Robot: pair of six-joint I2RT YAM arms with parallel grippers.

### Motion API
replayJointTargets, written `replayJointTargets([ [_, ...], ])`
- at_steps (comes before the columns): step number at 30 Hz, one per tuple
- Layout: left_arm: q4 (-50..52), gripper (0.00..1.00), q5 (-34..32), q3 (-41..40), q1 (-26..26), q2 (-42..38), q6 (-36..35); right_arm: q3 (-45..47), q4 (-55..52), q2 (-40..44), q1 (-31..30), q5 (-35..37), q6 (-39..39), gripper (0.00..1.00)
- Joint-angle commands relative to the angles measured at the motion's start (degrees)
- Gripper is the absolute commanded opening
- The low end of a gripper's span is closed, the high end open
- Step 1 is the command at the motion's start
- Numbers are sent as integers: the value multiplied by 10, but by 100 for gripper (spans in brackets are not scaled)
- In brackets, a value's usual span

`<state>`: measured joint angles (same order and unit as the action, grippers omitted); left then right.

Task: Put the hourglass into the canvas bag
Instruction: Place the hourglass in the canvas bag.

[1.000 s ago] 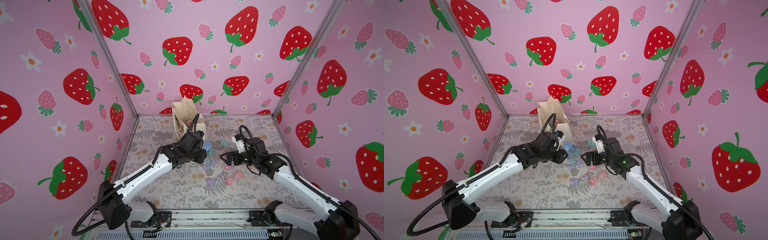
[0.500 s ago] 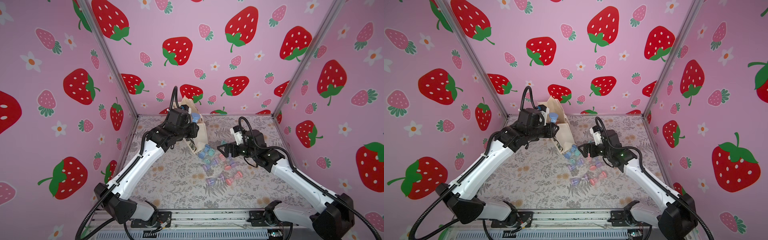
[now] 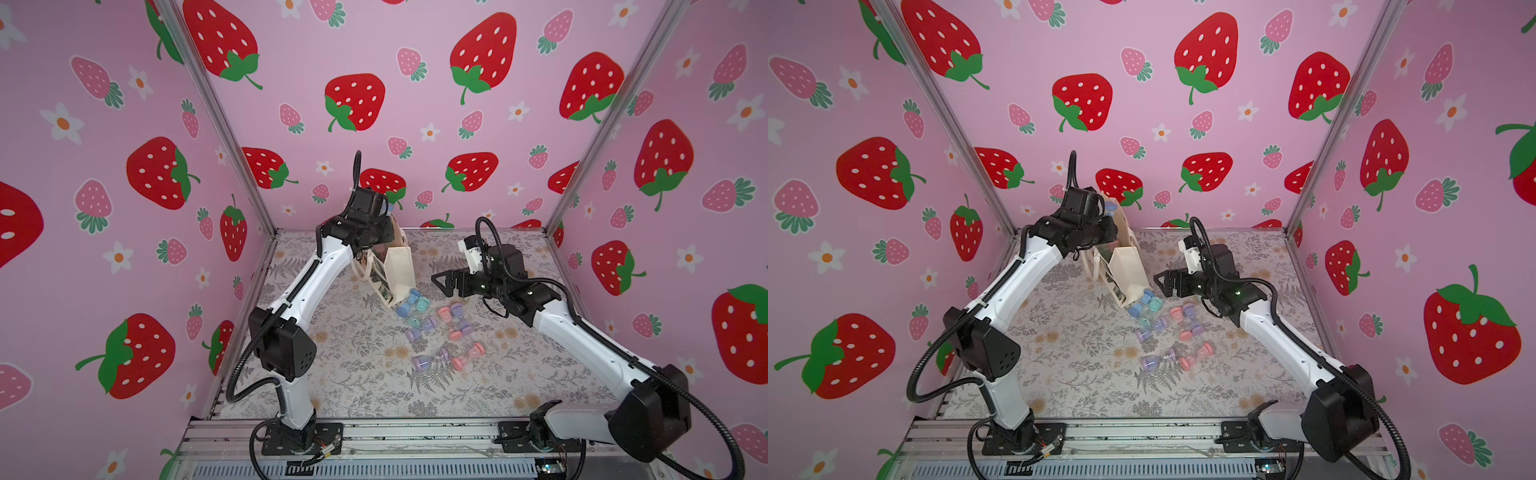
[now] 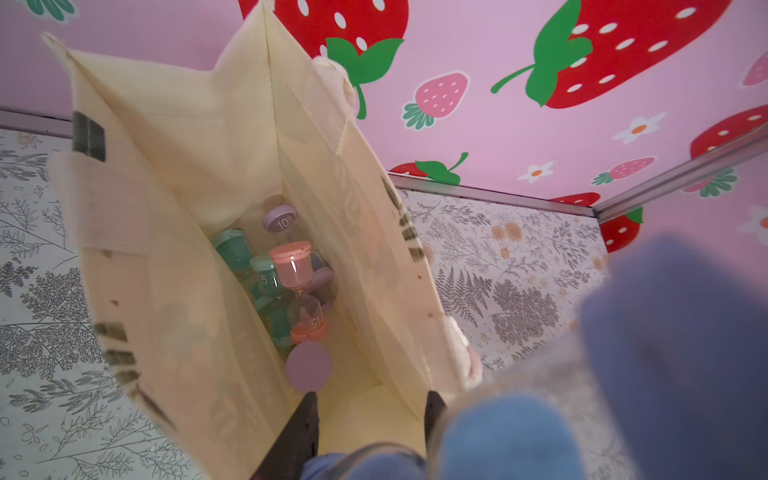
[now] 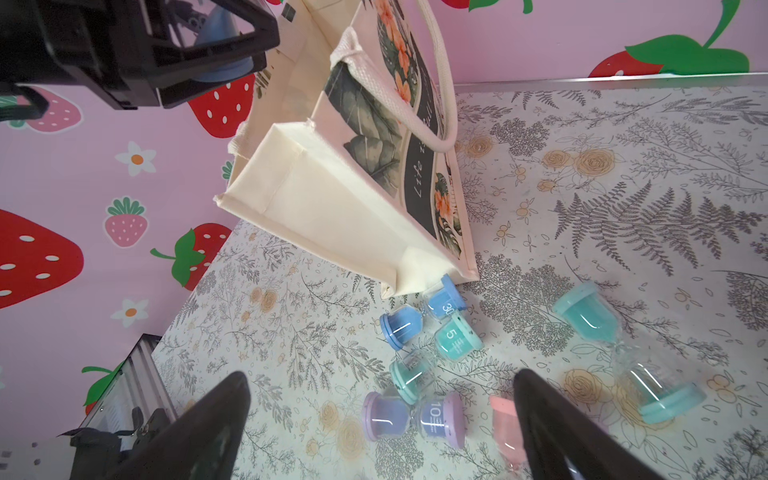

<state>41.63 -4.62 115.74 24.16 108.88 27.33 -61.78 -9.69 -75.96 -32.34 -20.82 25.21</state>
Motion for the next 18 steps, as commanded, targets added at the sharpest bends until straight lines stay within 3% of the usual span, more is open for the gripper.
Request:
replayJointTargets([
  [1,31,42,-49,62,-4,39,5,-20,19,-11,11,-16,-6,99],
  [7,58,44,-111,106,-7,103,-21,-19,31,-24,25,-29,-3,99],
  [12,66,45,-94,120,-21,143,-13,-15,42,-32,32,-38,2,99],
  [18,92,46,-122,145,-25,192,-3,-13,52,-39,35,-45,9,99],
])
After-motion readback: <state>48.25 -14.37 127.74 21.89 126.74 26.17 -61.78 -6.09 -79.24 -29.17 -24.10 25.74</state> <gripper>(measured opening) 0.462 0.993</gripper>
